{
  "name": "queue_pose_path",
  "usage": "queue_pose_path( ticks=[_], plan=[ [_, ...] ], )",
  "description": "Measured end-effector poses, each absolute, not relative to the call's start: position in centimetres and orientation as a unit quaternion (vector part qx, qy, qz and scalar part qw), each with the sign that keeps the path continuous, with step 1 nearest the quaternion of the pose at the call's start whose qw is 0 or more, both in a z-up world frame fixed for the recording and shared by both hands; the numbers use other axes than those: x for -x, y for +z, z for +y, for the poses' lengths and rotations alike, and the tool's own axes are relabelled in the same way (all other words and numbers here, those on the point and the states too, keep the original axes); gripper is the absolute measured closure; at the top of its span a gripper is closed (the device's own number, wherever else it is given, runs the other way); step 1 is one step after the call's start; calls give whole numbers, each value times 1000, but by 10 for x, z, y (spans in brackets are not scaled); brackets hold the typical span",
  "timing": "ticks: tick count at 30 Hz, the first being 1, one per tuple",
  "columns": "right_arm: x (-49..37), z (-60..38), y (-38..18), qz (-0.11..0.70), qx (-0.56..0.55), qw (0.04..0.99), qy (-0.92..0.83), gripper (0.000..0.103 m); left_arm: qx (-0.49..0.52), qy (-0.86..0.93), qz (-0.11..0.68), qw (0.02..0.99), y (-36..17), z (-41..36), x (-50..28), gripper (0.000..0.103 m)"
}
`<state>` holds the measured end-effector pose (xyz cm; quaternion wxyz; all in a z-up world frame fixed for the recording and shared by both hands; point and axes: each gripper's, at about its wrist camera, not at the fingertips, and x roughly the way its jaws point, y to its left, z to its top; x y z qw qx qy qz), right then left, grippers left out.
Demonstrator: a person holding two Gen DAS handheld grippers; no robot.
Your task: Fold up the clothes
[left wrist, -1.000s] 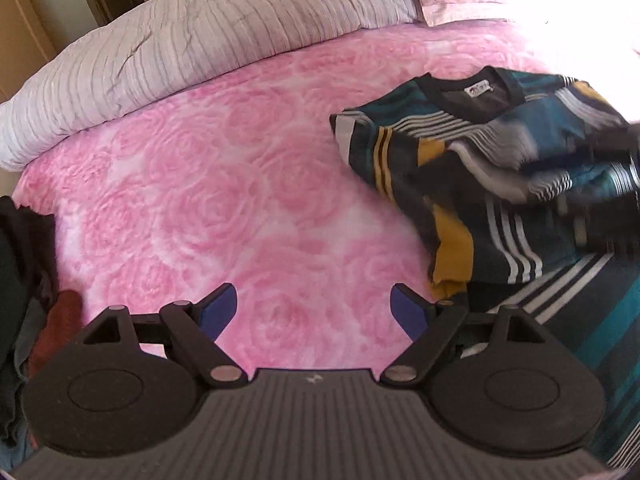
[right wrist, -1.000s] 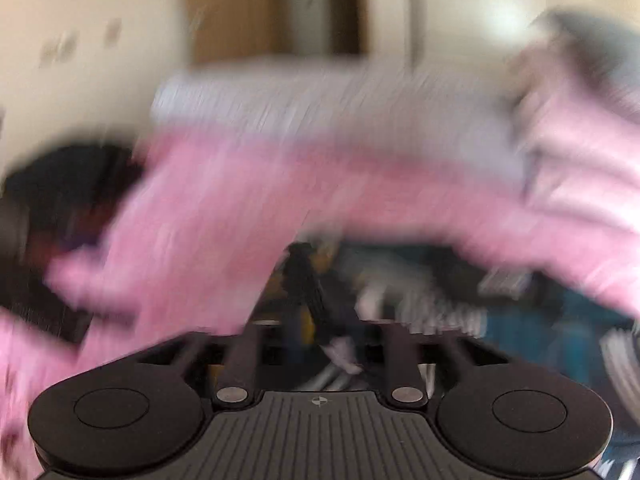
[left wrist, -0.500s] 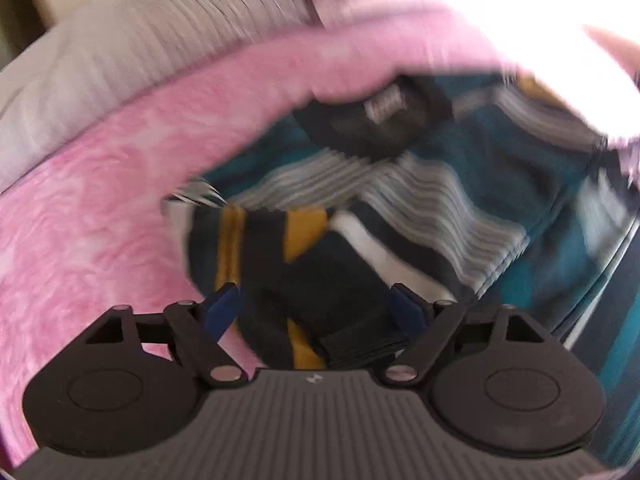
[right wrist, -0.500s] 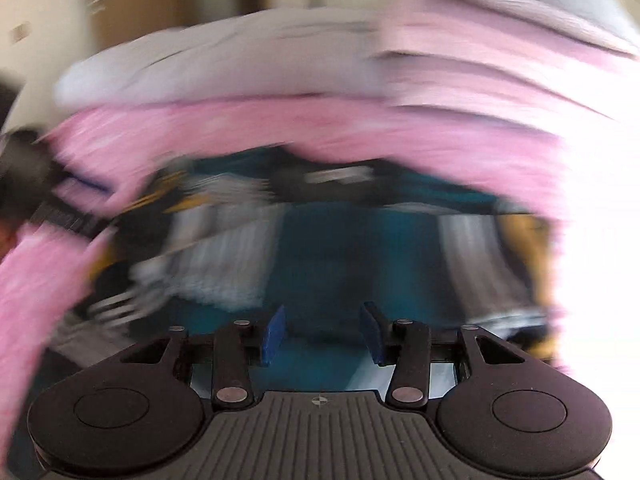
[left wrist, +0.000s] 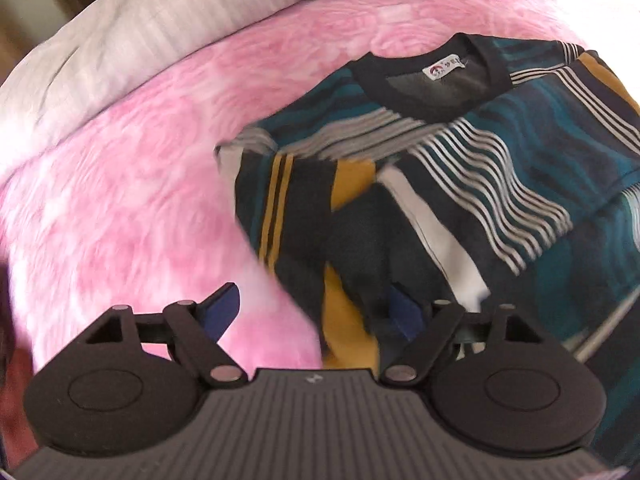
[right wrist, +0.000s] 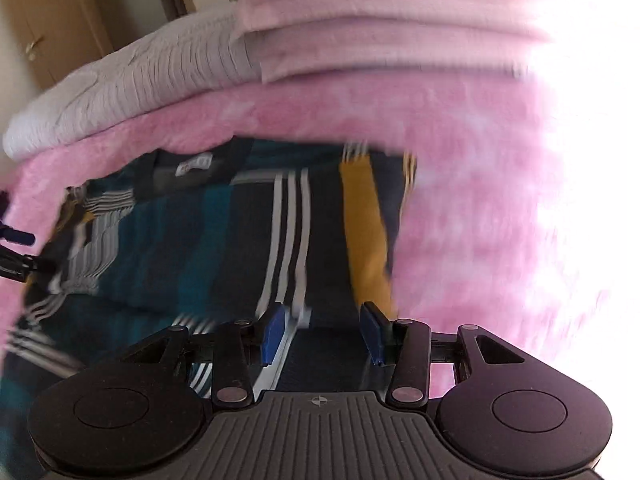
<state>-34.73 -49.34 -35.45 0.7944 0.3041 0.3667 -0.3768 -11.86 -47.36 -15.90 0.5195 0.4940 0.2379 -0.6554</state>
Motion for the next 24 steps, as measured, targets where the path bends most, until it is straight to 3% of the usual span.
queue_pose_path(
  ticks=[7, 9, 13, 15, 19, 24],
  plan=[
    [371, -460, -357, 429, -295, 799, -301, 58, -494, -640, 250, 533, -137, -373, 125, 24],
    [375, -441, -353, 448, -271, 805, -281, 57, -494, -658, 236, 517, -133, -340, 130, 19],
    [382, -385, -354, 499, -208, 806, -242, 52, -529, -706, 168, 440, -137, -272, 142, 16],
    [386, -353, -357, 516, -184, 804, -229, 34, -547, -728, 122, 395, -141, -236, 147, 16],
    [394, -291, -365, 540, -152, 799, -217, 34, -564, -767, 48, 303, -151, -173, 140, 16],
    [400, -238, -367, 555, -141, 784, -239, 34, -559, -782, -15, 276, -153, -113, 120, 16]
  ],
)
